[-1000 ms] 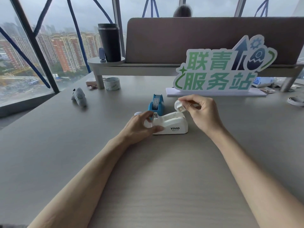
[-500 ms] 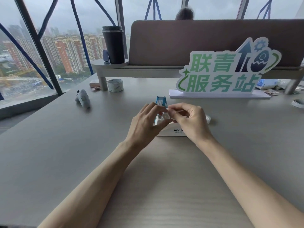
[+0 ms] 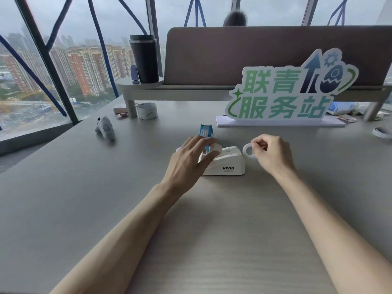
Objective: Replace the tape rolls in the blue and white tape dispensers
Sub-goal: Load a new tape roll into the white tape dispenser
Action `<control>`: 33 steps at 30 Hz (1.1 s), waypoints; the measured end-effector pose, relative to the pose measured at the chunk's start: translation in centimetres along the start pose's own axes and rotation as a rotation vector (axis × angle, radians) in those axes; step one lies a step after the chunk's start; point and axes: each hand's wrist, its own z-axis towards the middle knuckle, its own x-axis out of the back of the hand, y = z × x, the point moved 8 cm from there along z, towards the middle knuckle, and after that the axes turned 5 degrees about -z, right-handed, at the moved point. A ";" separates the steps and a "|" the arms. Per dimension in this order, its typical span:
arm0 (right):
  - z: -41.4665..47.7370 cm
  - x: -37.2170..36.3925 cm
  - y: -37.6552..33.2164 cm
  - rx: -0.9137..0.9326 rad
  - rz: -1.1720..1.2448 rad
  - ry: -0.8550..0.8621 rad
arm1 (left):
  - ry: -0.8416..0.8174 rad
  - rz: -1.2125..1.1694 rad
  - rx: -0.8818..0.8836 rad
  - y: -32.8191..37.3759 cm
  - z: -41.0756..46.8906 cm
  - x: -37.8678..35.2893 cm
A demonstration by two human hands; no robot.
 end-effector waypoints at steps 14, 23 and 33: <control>0.2 -1.1 2.1 0.088 -0.328 -0.109 | -0.025 -0.037 0.011 -0.2 -0.1 -0.3; 0.3 -1.7 3.3 0.015 -0.459 -0.173 | 0.009 -0.036 0.034 -0.6 0.0 0.0; -0.7 -0.2 -3.1 -0.018 0.473 -0.101 | 0.106 -0.207 0.249 -2.2 0.1 0.8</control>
